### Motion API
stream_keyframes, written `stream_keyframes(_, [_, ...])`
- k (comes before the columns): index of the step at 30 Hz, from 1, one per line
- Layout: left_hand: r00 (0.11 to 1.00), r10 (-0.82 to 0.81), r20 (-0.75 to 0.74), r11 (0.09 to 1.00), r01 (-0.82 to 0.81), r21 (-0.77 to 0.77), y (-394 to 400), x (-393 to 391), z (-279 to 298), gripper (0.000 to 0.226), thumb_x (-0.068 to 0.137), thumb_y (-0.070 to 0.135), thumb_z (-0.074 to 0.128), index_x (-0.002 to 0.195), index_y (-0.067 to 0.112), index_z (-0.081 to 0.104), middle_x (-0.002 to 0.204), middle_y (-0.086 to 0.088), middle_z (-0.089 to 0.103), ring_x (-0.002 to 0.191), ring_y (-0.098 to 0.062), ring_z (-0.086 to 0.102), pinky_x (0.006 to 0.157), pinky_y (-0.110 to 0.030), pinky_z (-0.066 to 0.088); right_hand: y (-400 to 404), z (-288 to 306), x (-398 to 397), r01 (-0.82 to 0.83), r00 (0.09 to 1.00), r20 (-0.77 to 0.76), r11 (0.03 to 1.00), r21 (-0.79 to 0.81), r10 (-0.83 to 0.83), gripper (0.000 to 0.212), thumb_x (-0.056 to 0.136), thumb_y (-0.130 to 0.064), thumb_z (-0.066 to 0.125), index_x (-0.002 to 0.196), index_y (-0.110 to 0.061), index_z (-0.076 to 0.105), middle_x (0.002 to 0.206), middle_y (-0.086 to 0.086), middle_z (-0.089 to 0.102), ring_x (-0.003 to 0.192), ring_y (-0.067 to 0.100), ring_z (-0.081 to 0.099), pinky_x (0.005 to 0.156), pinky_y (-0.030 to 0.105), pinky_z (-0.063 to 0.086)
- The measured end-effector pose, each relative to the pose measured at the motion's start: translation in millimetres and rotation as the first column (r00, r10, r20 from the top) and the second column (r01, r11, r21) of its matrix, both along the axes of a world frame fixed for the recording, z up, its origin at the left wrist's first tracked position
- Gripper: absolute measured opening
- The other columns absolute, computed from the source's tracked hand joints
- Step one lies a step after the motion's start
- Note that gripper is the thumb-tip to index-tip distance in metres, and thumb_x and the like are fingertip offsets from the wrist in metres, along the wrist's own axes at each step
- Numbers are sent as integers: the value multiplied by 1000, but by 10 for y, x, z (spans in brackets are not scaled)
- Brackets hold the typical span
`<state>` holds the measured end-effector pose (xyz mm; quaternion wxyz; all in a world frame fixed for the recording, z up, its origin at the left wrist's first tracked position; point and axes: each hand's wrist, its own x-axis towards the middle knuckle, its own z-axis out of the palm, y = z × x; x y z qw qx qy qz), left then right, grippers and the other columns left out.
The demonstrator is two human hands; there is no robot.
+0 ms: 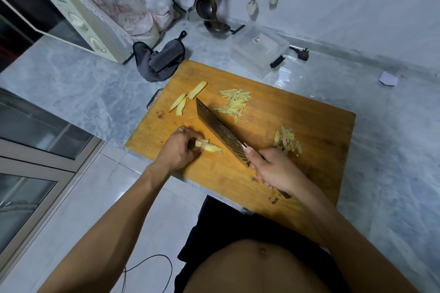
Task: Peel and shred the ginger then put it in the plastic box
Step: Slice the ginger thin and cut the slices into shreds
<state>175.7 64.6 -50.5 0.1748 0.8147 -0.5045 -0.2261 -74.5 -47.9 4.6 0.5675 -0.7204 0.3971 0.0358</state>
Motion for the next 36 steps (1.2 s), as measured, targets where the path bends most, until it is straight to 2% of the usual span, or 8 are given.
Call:
stream_keyframes(7, [997, 54, -51, 998, -55, -24, 50, -4, 2, 33, 85, 19, 76, 117, 18, 71, 114, -4, 61, 105, -16, 53, 91, -18, 34, -1, -21, 60, 28, 1000, -13, 1000, 8, -28, 56, 101, -56, 38, 78, -9, 60, 57, 1, 56, 48, 14, 50, 48, 28, 44])
stream_keyframes(14, [920, 390, -34, 915, -391, -95, 70, 109, 55, 31, 91, 21, 70, 121, 15, 70, 110, -3, 67, 92, -14, 56, 80, -20, 40, -13, -4, 87, 31, 999, -12, 999, 18, -31, 56, 101, -56, 39, 78, -9, 58, 59, 4, 55, 47, 14, 50, 46, 27, 44])
stream_keyframes(18, [909, 418, -17, 905, -417, -81, 28, 176, 82, 32, 92, 20, 69, 123, 13, 69, 114, -7, 71, 88, -9, 54, 80, -20, 41, -29, -10, 125, 55, 998, 6, 998, 28, -55, 55, 101, -55, 40, 78, -9, 59, 60, 4, 55, 47, 16, 49, 45, 27, 43])
stream_keyframes(21, [846, 522, -106, 844, -531, -82, -8, 191, 94, 33, 93, 23, 68, 124, 13, 67, 113, -6, 69, 96, -15, 59, 82, -20, 42, -54, -5, 179, 71, 997, 13, 996, 45, -71, 54, 101, -55, 41, 79, -8, 59, 59, 4, 55, 47, 16, 49, 45, 27, 43])
stream_keyframes(24, [772, 568, -285, 785, -612, -96, -95, 165, 124, 32, 92, 26, 69, 123, 16, 68, 95, 5, 64, 89, -14, 59, 73, -17, 44, -80, 4, 255, 78, 997, 21, 996, 38, -79, 55, 101, -55, 41, 79, -9, 60, 58, 3, 56, 45, 15, 50, 46, 28, 44])
stream_keyframes(29, [740, 610, -282, 786, -611, 94, -183, 327, 154, 66, 81, 37, 80, 137, 22, 48, 109, -3, 65, 89, -18, 64, 83, -36, 56, -107, 21, 334, 71, 997, 32, 997, 28, -72, 55, 102, -54, 41, 77, -8, 61, 57, 3, 56, 44, 14, 49, 46, 27, 43])
stream_keyframes(34, [729, 659, -184, 747, -606, 273, 10, 491, 339, 46, 79, 29, 82, 111, 17, 53, 91, -3, 66, 75, -15, 62, 56, -23, 46, -133, 12, 312, 83, 996, 12, 995, 50, -83, 54, 101, -55, 41, 77, -10, 60, 57, 2, 56, 45, 12, 49, 47, 28, 44])
stream_keyframes(36, [700, 683, -209, 725, -616, 306, 85, 520, 351, 29, 77, 25, 82, 93, 14, 61, 86, -5, 70, 78, -17, 66, 68, -32, 56, -130, 11, 321, 94, 996, -1, 994, 48, -94, 54, 101, -55, 42, 78, -9, 61, 58, 2, 56, 45, 13, 49, 47, 29, 44])
